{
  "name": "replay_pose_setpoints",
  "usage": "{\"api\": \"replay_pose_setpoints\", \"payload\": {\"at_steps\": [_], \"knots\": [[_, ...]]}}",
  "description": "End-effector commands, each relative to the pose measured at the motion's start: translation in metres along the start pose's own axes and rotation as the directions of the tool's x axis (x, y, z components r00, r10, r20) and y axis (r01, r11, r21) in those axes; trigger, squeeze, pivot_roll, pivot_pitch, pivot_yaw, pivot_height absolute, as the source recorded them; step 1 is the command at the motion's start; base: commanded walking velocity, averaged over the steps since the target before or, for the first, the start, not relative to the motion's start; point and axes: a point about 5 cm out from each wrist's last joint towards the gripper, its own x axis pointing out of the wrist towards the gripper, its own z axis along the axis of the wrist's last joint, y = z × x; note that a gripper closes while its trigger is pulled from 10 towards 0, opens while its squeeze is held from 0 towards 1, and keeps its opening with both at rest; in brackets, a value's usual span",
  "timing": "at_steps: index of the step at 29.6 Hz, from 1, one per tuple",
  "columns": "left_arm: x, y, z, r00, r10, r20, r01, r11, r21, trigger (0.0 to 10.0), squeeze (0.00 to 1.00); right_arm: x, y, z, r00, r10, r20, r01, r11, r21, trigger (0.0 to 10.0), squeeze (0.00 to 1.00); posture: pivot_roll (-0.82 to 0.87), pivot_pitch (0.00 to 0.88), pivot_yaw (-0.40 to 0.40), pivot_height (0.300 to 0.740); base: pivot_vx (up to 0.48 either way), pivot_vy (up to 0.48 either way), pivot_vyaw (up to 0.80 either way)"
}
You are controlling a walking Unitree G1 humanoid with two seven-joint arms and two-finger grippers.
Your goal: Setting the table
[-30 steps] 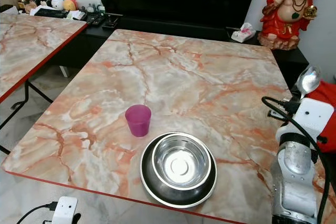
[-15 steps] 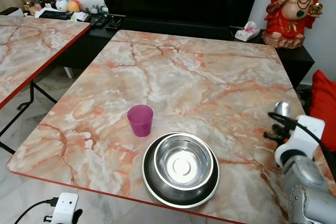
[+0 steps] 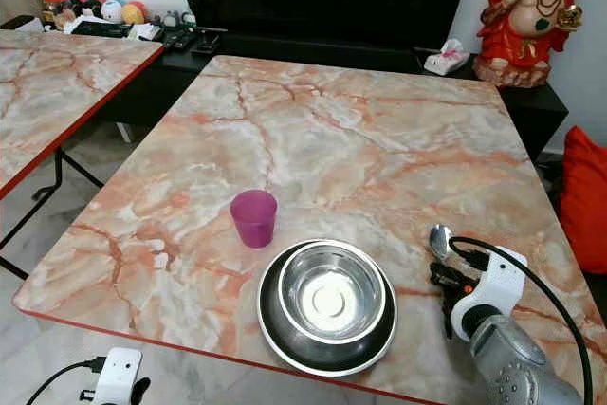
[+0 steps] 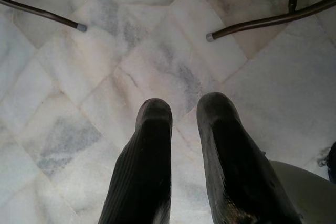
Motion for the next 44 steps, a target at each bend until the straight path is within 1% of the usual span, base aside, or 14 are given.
{"api": "replay_pose_setpoints", "payload": {"at_steps": [1,4,6,8,11,15,17,22,27,30,35,39,44], "knots": [[0.000,0.002,-0.003,1.000,0.000,-0.025,0.000,1.000,-0.001,10.0,0.00,-0.002,0.006,0.000,1.000,0.009,-0.004,-0.010,1.000,-0.023,10.0,0.00,0.07,0.000,-0.008,0.740,0.000,0.000,0.00],[0.000,0.002,-0.003,1.000,-0.001,-0.024,0.001,1.000,0.000,10.0,0.00,-0.002,0.009,-0.002,1.000,-0.001,-0.010,0.000,0.999,-0.044,10.0,0.00,0.07,0.000,-0.004,0.740,0.000,0.000,0.00],[0.000,0.003,-0.002,1.000,-0.002,-0.023,0.002,1.000,0.003,10.0,0.00,-0.004,0.012,-0.006,0.999,-0.033,-0.020,0.031,0.997,-0.074,10.0,0.00,0.07,0.000,-0.004,0.740,0.000,0.000,0.00],[0.000,0.003,-0.002,1.000,-0.002,-0.023,0.002,1.000,0.003,10.0,0.00,-0.005,0.014,-0.009,0.999,-0.051,-0.017,0.050,0.997,-0.067,10.0,0.00,0.07,0.000,-0.003,0.740,0.000,0.000,0.00],[0.000,0.003,-0.002,1.000,-0.001,-0.023,0.002,1.000,0.005,10.0,0.00,-0.008,0.017,-0.012,0.998,-0.066,-0.024,0.063,0.994,-0.091,10.0,0.00,0.07,0.000,-0.001,0.740,0.000,0.000,0.00],[0.000,0.003,-0.001,1.000,-0.004,-0.022,0.004,1.000,0.009,10.0,0.00,-0.011,0.021,-0.019,0.994,-0.102,-0.029,0.099,0.991,-0.085,10.0,0.00,0.07,0.000,-0.003,0.740,0.000,0.000,0.00],[0.000,0.003,-0.001,1.000,-0.004,-0.021,0.004,1.000,0.011,10.0,0.00,-0.011,0.022,-0.021,0.993,-0.110,-0.031,0.108,0.992,-0.070,10.0,0.00,0.07,0.000,-0.001,0.740,0.000,0.000,0.00],[0.001,0.003,0.000,1.000,-0.003,-0.020,0.003,1.000,0.014,10.0,0.00,-0.011,0.024,-0.025,0.991,-0.126,-0.036,0.123,0.990,-0.066,10.0,0.00,0.07,0.000,-0.001,0.740,0.000,0.000,0.00],[0.001,0.004,0.000,1.000,-0.001,-0.019,0.001,1.000,0.015,10.0,0.00,-0.011,0.032,-0.029,0.993,-0.110,-0.042,0.108,0.993,-0.055,10.0,0.00,0.07,0.000,0.000,0.740,0.000,0.000,0.00],[0.001,0.003,0.000,1.000,-0.001,-0.019,0.002,1.000,0.017,10.0,0.00,-0.013,0.037,-0.034,0.994,-0.092,-0.055,0.088,0.994,-0.069,10.0,0.00,0.07,0.000,0.000,0.740,0.000,0.000,0.00],[0.001,0.003,0.000,1.000,-0.002,-0.019,0.002,1.000,0.018,10.0,0.00,-0.012,0.036,-0.041,0.993,-0.095,-0.069,0.089,0.993,-0.077,10.0,0.00,0.07,0.000,-0.002,0.740,0.000,0.000,0.00],[0.001,0.002,0.000,1.000,-0.002,-0.019,0.003,1.000,0.017,10.0,0.00,-0.012,0.030,-0.048,0.989,-0.119,-0.086,0.108,0.988,-0.114,10.0,0.00,0.07,0.000,-0.002,0.740,0.000,0.000,0.00],[0.001,0.003,0.000,1.000,-0.001,-0.020,0.001,1.000,0.019,10.0,0.00,-0.013,0.029,-0.049,0.988,-0.125,-0.094,0.115,0.987,-0.114,10.0,0.00,0.07,0.000,0.001,0.740,0.000,0.000,0.00]]}}
